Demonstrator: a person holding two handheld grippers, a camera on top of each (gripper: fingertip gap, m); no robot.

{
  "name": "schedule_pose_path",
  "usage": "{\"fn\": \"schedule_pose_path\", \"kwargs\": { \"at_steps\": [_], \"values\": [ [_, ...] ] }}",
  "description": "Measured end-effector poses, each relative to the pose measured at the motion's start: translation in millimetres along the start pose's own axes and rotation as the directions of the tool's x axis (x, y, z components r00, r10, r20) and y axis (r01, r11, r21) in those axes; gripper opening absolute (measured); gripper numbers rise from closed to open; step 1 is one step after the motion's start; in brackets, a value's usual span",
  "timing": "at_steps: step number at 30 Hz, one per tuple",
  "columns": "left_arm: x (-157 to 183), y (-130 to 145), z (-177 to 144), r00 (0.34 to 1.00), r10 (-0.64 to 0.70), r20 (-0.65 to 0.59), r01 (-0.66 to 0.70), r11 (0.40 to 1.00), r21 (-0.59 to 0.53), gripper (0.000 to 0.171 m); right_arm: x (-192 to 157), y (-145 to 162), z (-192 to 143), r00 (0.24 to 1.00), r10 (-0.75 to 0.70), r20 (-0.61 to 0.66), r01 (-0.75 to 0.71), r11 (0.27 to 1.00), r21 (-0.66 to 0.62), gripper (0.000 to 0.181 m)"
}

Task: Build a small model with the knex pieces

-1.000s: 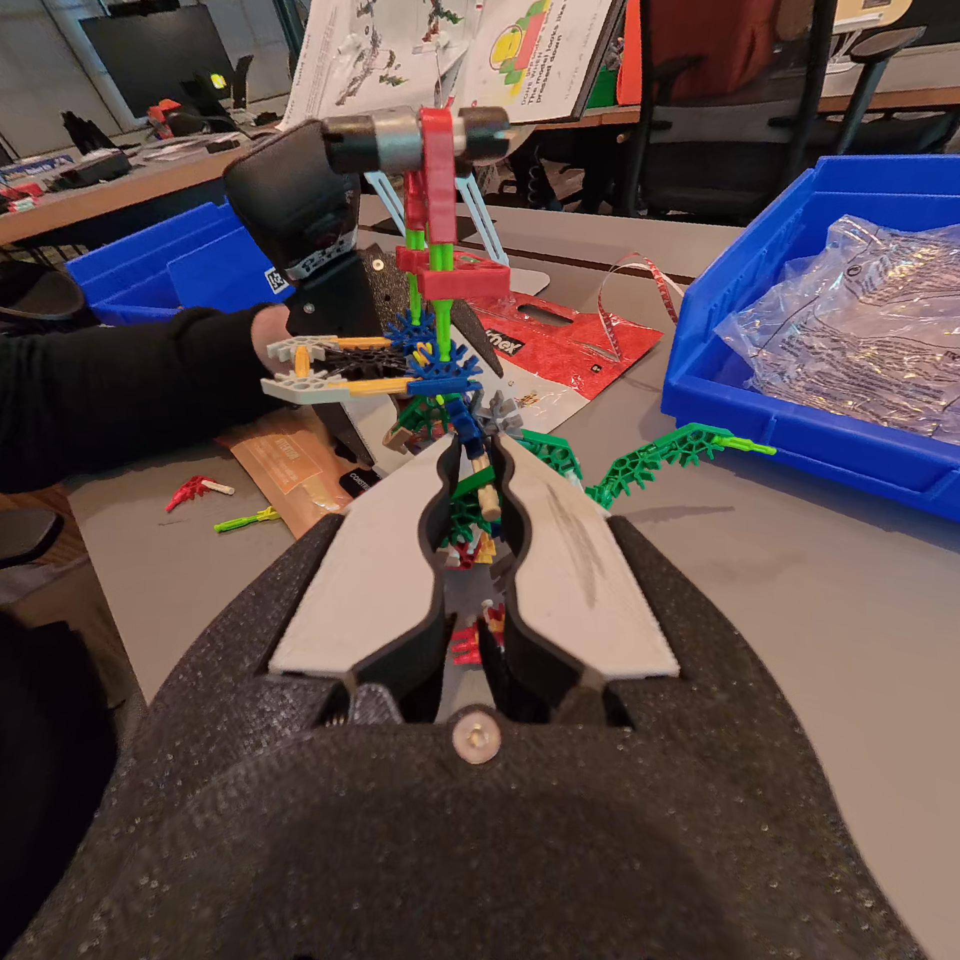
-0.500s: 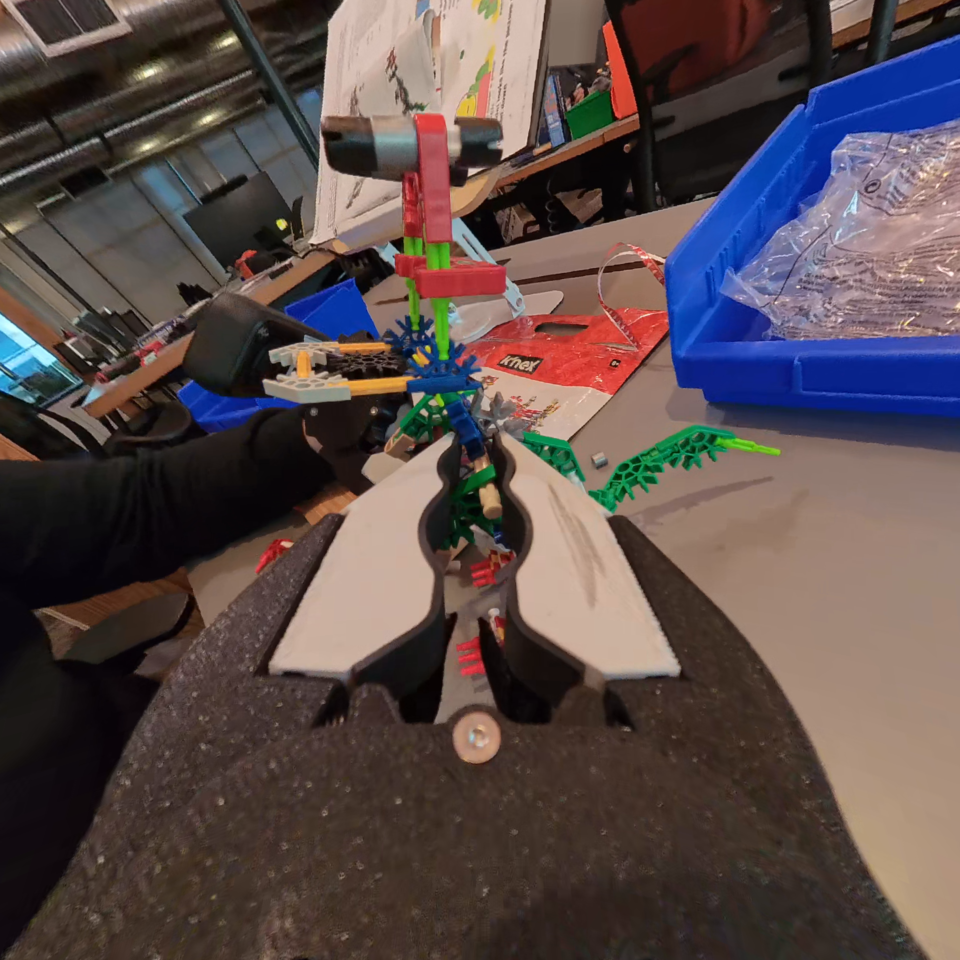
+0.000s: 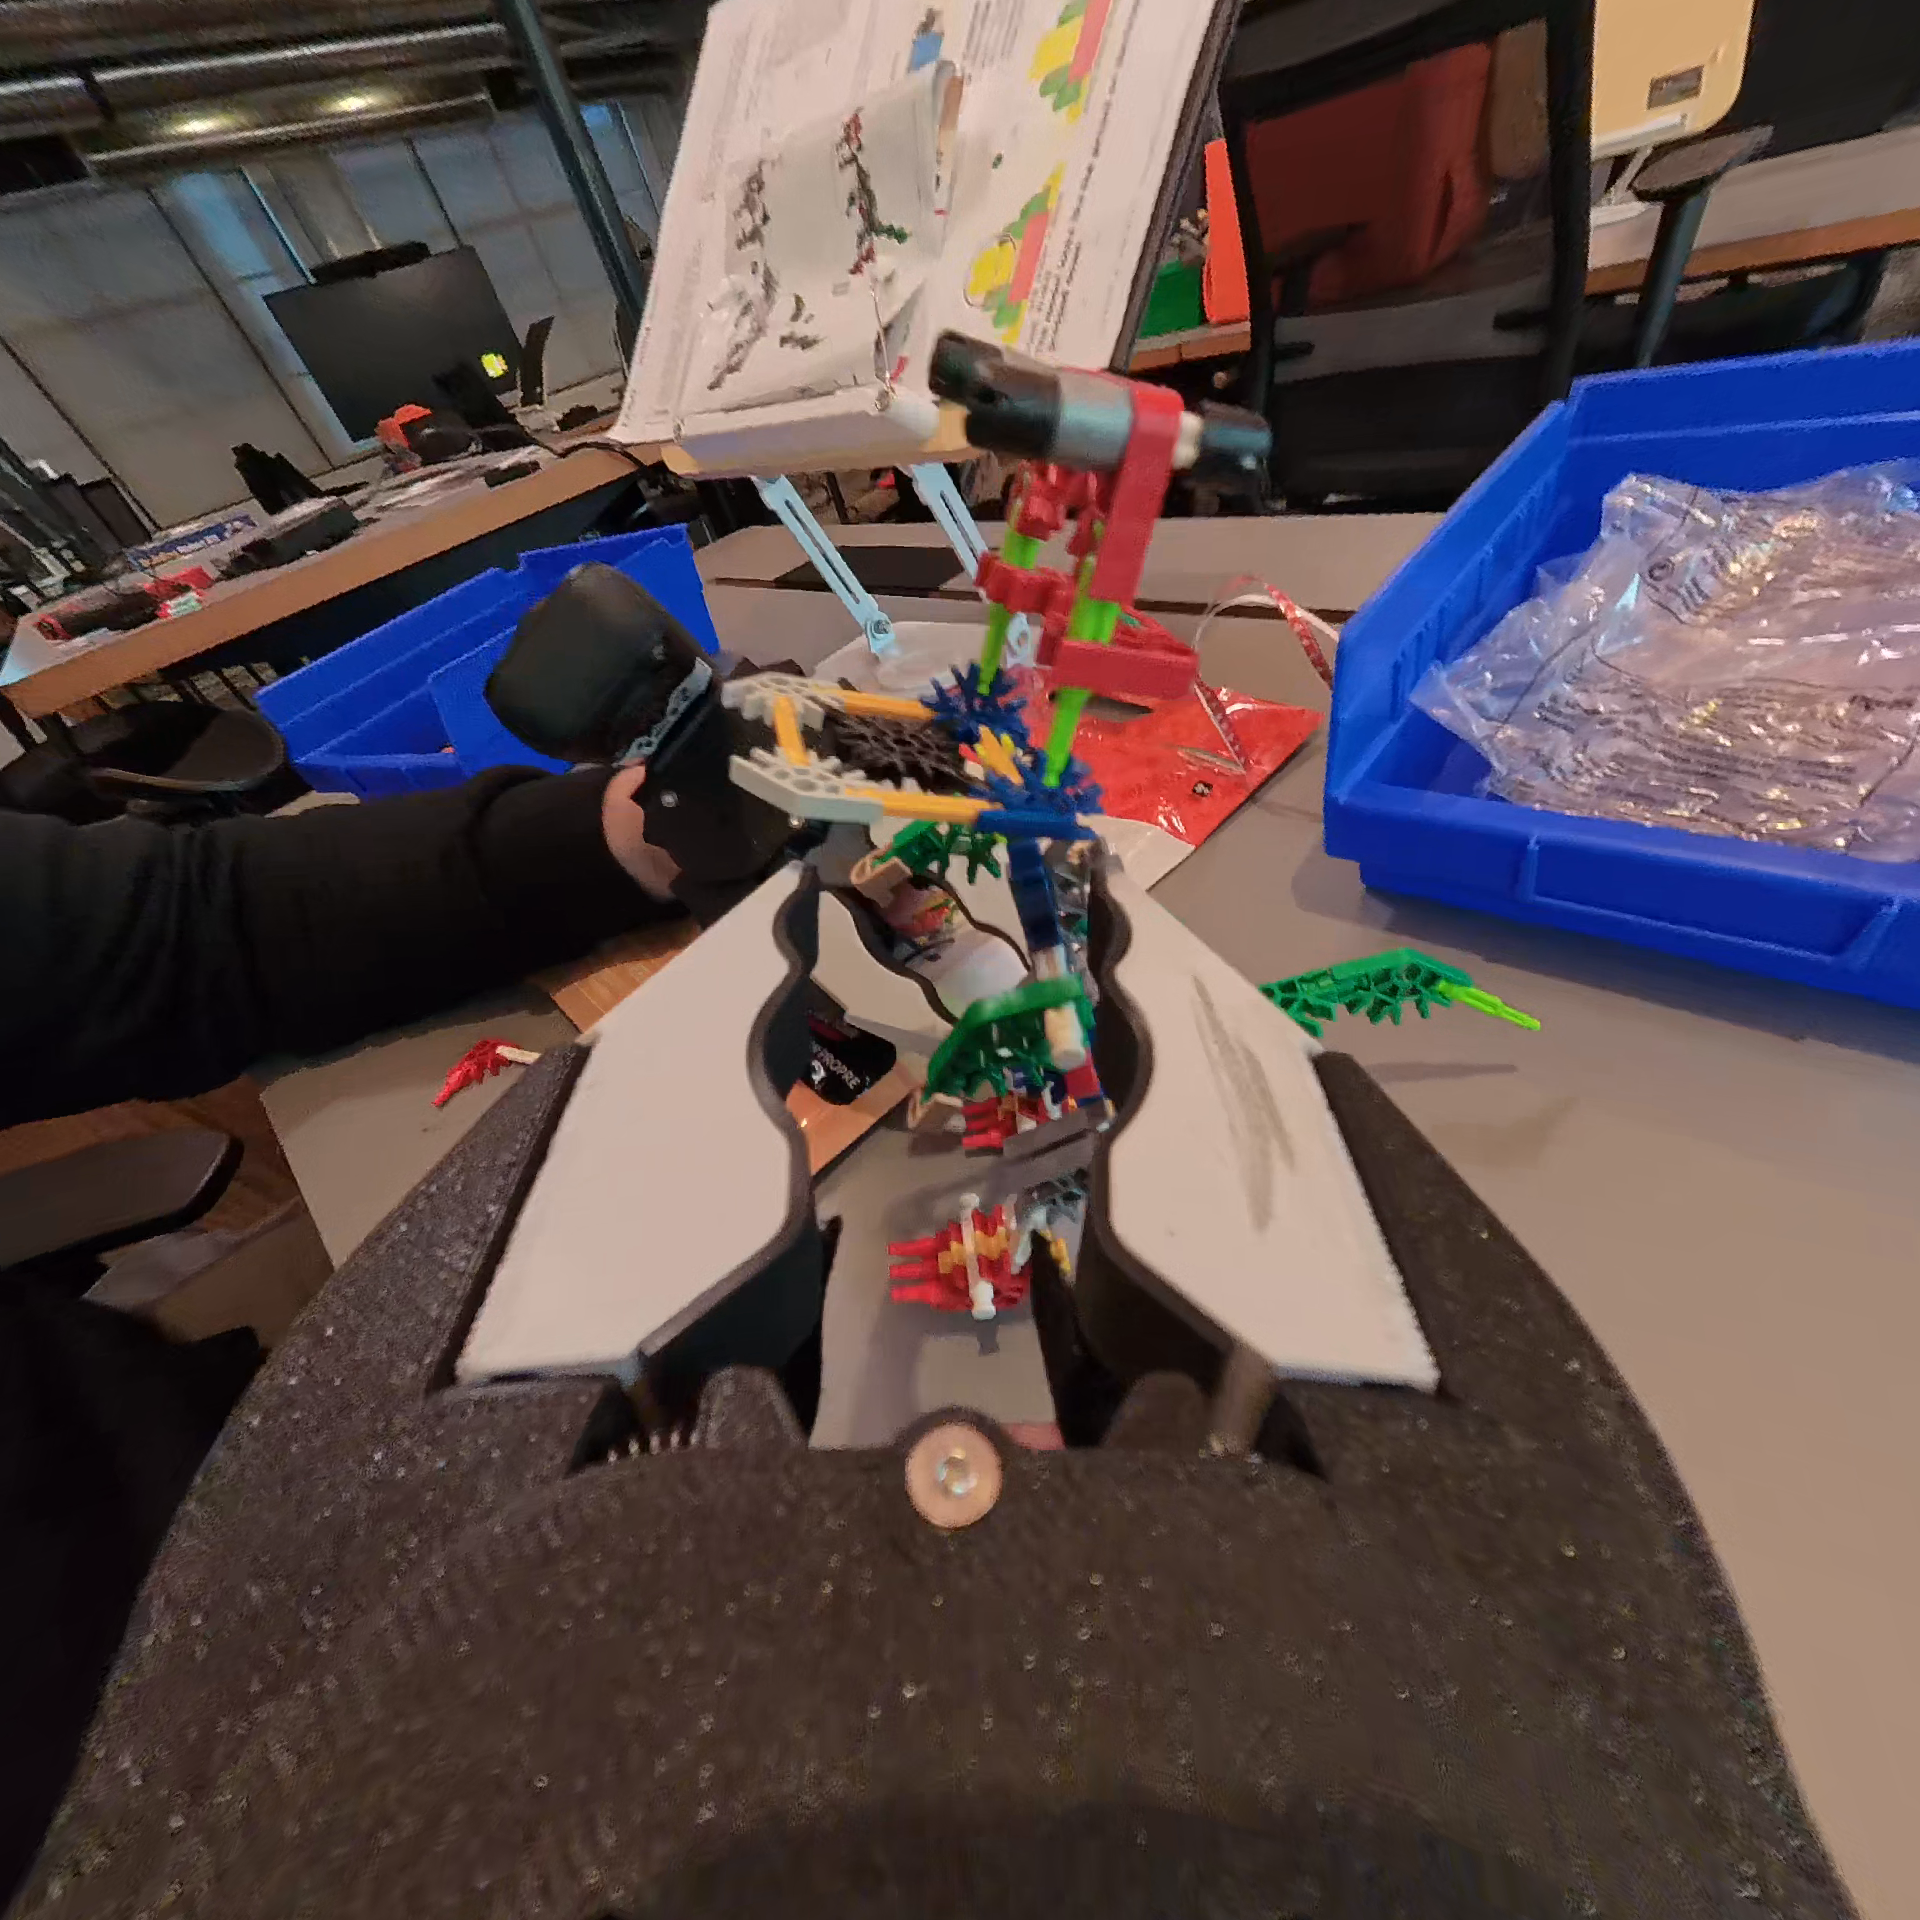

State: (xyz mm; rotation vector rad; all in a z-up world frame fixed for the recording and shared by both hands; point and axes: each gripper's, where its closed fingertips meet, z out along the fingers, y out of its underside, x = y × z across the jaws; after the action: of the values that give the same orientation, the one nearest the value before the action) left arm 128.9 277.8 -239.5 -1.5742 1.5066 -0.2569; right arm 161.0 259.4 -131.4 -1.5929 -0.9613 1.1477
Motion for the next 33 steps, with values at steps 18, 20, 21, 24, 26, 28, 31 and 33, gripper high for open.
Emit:
{"fn": "schedule_pose_path", "kwargs": {
  "at_steps": [18, 20, 21, 24, 26, 28, 31, 33],
  "values": [
    [-4.2, 5.7, -1.5, 0.999, -0.047, -0.011, 0.047, 0.998, -0.036, 0.035, 8.0, -8.5, 19.0, 0.998, -0.064, 0.000, 0.064, 0.996, 0.067, 0.015],
    [-5.3, 10.8, -9.0, 0.996, -0.079, -0.044, 0.076, 0.995, -0.063, 0.039, 8.0, -6.9, 18.7, 0.997, -0.077, -0.012, 0.077, 0.995, 0.066, 0.014],
    [-5.1, 14.1, -16.3, 0.990, -0.112, -0.084, 0.106, 0.991, -0.082, 0.043, 7.4, -6.5, 18.6, 0.996, -0.084, -0.015, 0.084, 0.994, 0.065, 0.012],
    [-11.6, 16.8, -47.1, 0.976, -0.165, -0.138, 0.150, 0.982, -0.114, 0.053, 7.9, -6.0, 17.6, 0.995, -0.093, -0.028, 0.095, 0.994, 0.061, 0.005],
    [-18.5, 1.5, -65.7, 0.977, -0.171, -0.130, 0.163, 0.984, -0.074, 0.053, 7.0, -5.6, 17.7, 0.995, -0.098, -0.021, 0.099, 0.993, 0.063, 0.005],
    [-22.4, -5.4, -74.4, 0.987, -0.128, -0.095, 0.121, 0.989, -0.082, 0.053, 6.4, -5.8, 18.4, 0.993, -0.116, -0.029, 0.117, 0.991, 0.059, 0.005],
    [-41.6, -35.0, -87.8, 0.997, 0.001, 0.074, 0.002, 1.000, -0.029, 0.052, 5.6, -6.5, 19.0, 0.988, -0.146, -0.056, 0.149, 0.988, 0.049, 0.004],
    [-45.9, -70.3, -97.5, 0.974, 0.108, 0.198, -0.120, 0.992, 0.048, 0.048, 5.4, -7.7, 18.1, 0.986, -0.153, -0.071, 0.156, 0.987, 0.047, 0.003]
  ]
}}
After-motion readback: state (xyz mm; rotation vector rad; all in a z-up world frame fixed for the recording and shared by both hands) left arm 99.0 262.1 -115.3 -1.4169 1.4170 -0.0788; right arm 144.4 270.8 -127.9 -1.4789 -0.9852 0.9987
